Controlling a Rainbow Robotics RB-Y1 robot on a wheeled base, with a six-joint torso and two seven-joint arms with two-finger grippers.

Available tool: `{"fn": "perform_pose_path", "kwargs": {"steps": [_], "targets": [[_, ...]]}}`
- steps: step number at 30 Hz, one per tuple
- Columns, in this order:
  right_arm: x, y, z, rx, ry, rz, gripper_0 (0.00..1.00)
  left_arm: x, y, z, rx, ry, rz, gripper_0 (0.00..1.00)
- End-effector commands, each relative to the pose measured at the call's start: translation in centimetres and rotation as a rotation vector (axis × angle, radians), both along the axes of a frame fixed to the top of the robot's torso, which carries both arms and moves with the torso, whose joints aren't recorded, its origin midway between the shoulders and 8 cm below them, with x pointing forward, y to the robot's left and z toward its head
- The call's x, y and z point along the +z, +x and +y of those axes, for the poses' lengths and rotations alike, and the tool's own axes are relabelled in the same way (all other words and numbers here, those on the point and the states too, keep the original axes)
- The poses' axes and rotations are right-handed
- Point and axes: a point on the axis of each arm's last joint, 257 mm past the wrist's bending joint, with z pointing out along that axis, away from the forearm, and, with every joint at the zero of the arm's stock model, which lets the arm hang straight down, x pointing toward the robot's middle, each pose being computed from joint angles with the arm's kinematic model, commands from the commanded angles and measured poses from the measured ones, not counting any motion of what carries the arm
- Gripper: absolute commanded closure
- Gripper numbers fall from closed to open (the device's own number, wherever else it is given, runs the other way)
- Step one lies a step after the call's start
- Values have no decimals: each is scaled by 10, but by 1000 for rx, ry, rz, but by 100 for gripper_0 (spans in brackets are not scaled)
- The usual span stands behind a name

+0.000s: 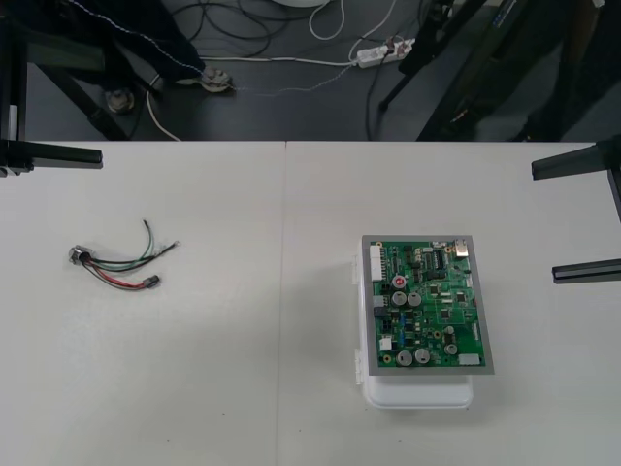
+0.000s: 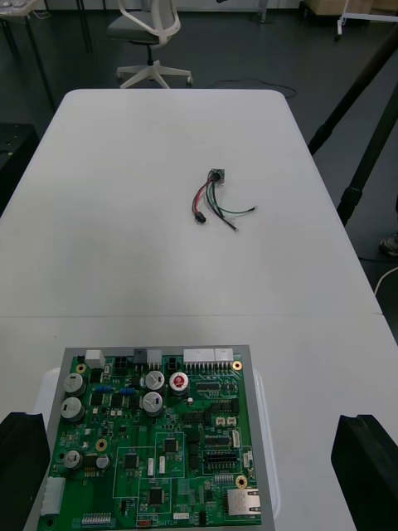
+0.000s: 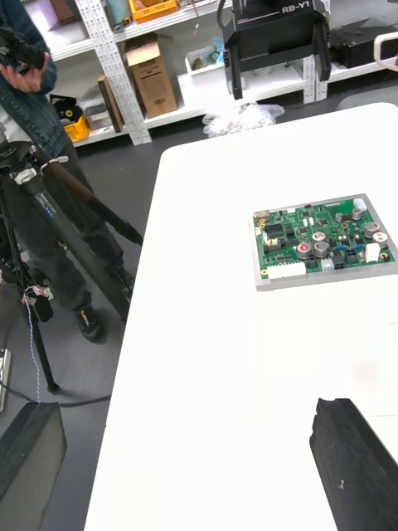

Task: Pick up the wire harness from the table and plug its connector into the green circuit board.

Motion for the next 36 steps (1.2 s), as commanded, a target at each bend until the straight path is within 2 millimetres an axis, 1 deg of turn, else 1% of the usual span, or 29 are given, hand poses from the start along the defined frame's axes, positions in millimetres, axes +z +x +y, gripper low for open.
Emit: {"fn": "perform_pose_path", "kwargs": {"steps": [1,36], "targets": [[5,0,2,-2,-42,7,0,28,6,-3,9,12,-119,12],[5,0,2,-2,-42,7,0,28,6,-3,9,12,-119,13]]}}
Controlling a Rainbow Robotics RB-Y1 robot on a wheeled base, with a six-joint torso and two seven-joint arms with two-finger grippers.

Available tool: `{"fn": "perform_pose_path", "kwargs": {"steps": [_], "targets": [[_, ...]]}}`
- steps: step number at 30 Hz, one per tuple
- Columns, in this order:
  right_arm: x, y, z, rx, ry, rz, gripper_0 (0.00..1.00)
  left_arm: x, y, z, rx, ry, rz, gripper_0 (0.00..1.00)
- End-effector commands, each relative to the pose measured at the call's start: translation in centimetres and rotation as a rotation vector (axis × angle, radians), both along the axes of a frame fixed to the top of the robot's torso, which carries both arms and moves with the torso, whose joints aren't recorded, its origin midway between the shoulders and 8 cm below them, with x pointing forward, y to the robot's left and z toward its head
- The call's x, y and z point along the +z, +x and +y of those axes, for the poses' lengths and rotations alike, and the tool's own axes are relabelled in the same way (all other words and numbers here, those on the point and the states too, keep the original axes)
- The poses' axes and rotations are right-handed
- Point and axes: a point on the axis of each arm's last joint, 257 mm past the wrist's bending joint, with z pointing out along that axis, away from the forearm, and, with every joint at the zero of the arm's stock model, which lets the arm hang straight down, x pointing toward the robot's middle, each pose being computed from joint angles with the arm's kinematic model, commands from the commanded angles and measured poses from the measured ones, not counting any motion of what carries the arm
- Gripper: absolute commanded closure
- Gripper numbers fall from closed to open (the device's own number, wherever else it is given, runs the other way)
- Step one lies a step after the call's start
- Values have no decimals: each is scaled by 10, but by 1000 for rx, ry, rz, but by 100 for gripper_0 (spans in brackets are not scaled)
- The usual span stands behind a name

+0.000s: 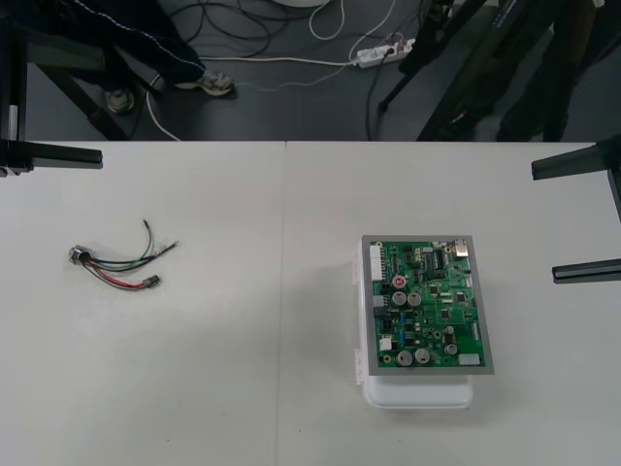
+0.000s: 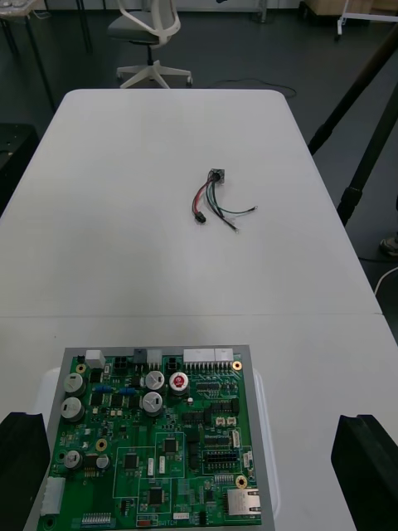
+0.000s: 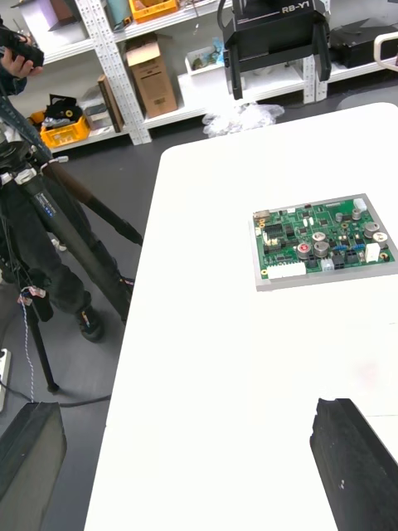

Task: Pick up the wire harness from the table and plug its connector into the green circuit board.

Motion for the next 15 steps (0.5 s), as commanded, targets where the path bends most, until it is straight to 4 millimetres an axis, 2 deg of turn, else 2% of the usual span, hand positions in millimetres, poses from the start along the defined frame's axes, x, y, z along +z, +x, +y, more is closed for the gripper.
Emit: {"fn": "perform_pose_path", "kwargs": {"steps": [1,15], "targets": [[5,0,2,-2,-42,7,0,28,6,-3,9,12,-119,13],[5,0,2,-2,-42,7,0,28,6,-3,9,12,-119,13]]}}
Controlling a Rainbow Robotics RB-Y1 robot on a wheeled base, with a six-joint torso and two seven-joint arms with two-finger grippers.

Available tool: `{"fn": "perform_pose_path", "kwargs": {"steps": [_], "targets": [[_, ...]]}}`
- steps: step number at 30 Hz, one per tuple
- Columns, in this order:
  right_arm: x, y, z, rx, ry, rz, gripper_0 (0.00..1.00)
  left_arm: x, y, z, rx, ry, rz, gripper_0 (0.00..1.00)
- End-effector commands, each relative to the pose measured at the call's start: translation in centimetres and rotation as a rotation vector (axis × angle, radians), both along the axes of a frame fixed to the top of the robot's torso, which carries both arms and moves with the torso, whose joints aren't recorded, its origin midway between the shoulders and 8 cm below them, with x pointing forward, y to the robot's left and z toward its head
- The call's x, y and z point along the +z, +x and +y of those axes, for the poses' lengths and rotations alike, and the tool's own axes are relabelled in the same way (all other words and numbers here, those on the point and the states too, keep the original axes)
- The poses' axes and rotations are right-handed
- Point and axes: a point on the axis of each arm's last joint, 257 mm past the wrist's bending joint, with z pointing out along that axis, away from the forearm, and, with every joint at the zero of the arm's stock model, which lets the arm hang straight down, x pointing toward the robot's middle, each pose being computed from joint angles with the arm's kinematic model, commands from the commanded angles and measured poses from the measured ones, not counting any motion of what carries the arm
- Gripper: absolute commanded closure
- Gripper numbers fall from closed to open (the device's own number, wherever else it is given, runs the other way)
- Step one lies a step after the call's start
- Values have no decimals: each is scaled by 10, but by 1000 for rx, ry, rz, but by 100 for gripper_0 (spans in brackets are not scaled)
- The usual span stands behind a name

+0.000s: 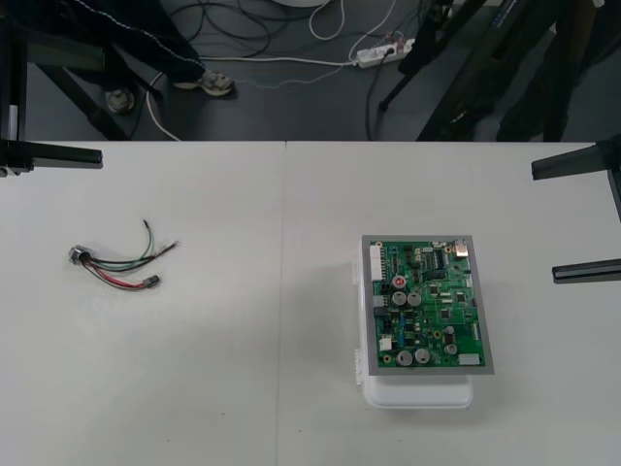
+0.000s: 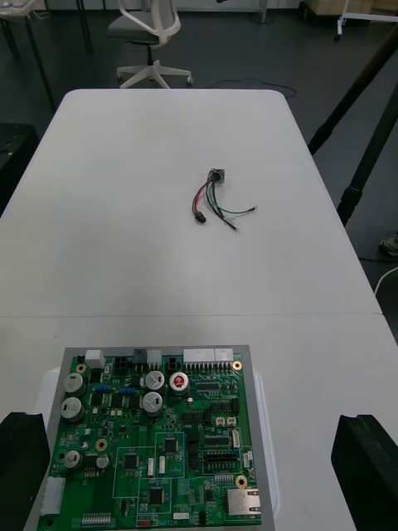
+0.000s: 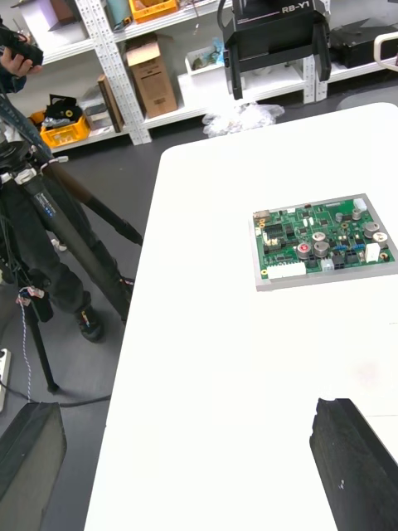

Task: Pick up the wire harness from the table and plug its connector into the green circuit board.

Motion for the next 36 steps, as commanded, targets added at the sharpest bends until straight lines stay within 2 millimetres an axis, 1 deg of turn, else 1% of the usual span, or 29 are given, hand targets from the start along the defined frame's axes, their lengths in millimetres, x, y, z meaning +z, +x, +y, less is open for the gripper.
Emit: {"fn": "perform_pose_path", "kwargs": {"steps": [1,2,4,7,8,10,11,12,14,16,22,24,28,30,36], "targets": [[5,0,2,-2,-42,7,0,28,6,-3,9,12,-119,13],[-16,-5,7,3,-5,78,0,28,6,-3,9,12,-119,13],[-21,-6,10,5,6,93,0,28,6,-3,9,12,-119,13],[-19,-6,12,10,16,88,0,28,6,-3,9,12,-119,13],[-19,-6,13,12,22,87,0,-16,6,-2,15,-15,-10,13],[-19,-7,15,17,34,87,0,-18,6,-2,16,-23,-6,13],[-19,-7,15,15,40,88,0,-15,6,-2,16,-23,-12,13],[-20,-7,15,13,53,92,0,-18,5,-1,15,-16,-10,12],[-20,-8,15,14,101,118,0,-20,6,-2,14,-17,-11,10],[-22,-8,15,13,124,132,0,-19,6,-2,13,-19,-11,10],[-22,-21,15,36,177,164,0,-22,9,2,27,3,-17,10],[-22,-28,16,46,216,180,0,-28,14,9,46,47,-31,10],[-15,-32,17,45,283,168,0,-38,22,20,76,124,-58,10],[-11,-34,20,43,328,159,0,-48,24,29,82,194,-68,9],[-17,-40,31,33,452,183,0,-72,26,54,88,377,-99,10]]}}
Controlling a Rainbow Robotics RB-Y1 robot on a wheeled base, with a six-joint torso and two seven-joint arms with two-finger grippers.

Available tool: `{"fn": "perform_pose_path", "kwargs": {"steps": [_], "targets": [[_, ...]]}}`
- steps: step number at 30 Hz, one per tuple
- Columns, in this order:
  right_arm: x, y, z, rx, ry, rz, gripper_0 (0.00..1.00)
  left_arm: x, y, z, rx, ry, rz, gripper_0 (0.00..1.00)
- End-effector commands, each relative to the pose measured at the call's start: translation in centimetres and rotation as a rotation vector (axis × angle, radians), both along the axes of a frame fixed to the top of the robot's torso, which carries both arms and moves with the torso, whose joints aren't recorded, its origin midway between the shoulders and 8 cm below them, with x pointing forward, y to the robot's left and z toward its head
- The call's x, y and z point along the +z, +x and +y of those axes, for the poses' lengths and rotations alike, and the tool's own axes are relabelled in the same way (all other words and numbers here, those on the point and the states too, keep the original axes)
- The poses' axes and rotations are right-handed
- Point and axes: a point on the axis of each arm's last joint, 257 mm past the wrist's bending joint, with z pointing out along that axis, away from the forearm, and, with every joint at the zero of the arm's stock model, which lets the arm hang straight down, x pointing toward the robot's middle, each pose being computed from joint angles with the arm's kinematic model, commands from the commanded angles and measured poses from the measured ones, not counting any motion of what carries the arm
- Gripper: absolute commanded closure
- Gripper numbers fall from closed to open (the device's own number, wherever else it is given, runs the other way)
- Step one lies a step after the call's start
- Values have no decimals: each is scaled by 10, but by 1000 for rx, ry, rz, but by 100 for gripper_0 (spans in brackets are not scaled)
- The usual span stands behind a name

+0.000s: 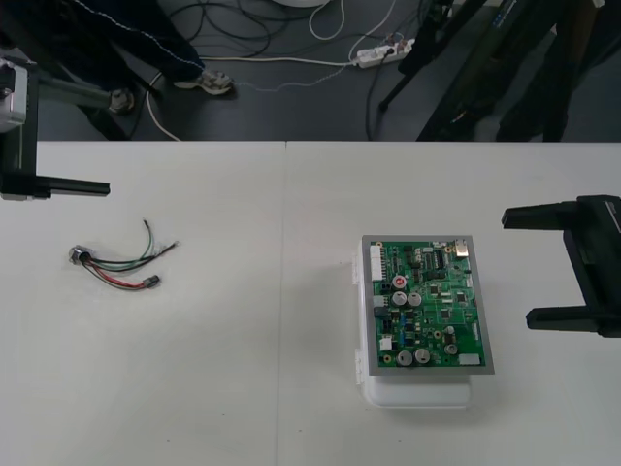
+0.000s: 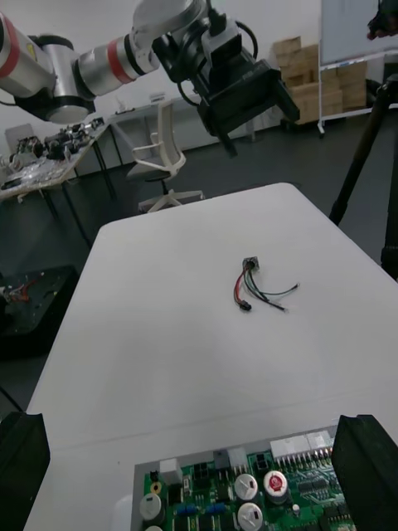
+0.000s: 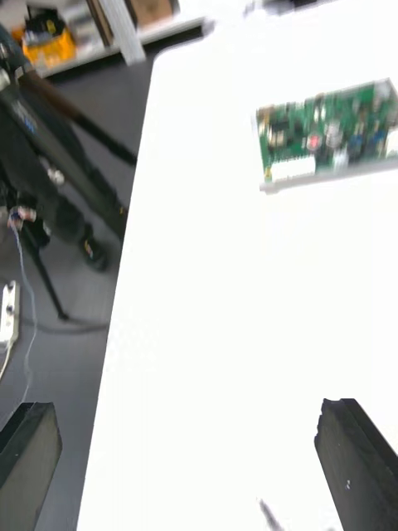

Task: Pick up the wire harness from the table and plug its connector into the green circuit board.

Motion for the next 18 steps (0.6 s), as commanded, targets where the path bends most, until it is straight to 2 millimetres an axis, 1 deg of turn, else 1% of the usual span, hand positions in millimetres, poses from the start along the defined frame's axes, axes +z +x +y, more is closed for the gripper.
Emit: {"fn": "perform_pose_path", "kwargs": {"steps": [1,3,4,6,9,13,16,17,18], "targets": [[3,-8,5,-22,111,-24,0,-16,-5,26,-25,202,-51,10],[1,-11,12,-13,134,-18,0,-27,-4,36,-18,264,-42,10],[1,-12,13,-8,136,-19,0,-30,-4,38,-19,277,-38,10],[2,-19,23,31,154,-8,0,-43,-5,46,-19,330,-13,9],[6,-28,33,82,184,-2,0,-56,-6,56,-20,389,17,10],[14,-28,36,102,198,-31,0,-72,-3,74,-11,481,39,10],[20,-27,38,113,203,-62,0,-83,3,94,3,569,62,10],[20,-27,38,115,202,-66,0,-83,5,96,4,584,59,10],[21,-27,38,117,200,-75,0,-86,7,103,6,620,62,9]]}}
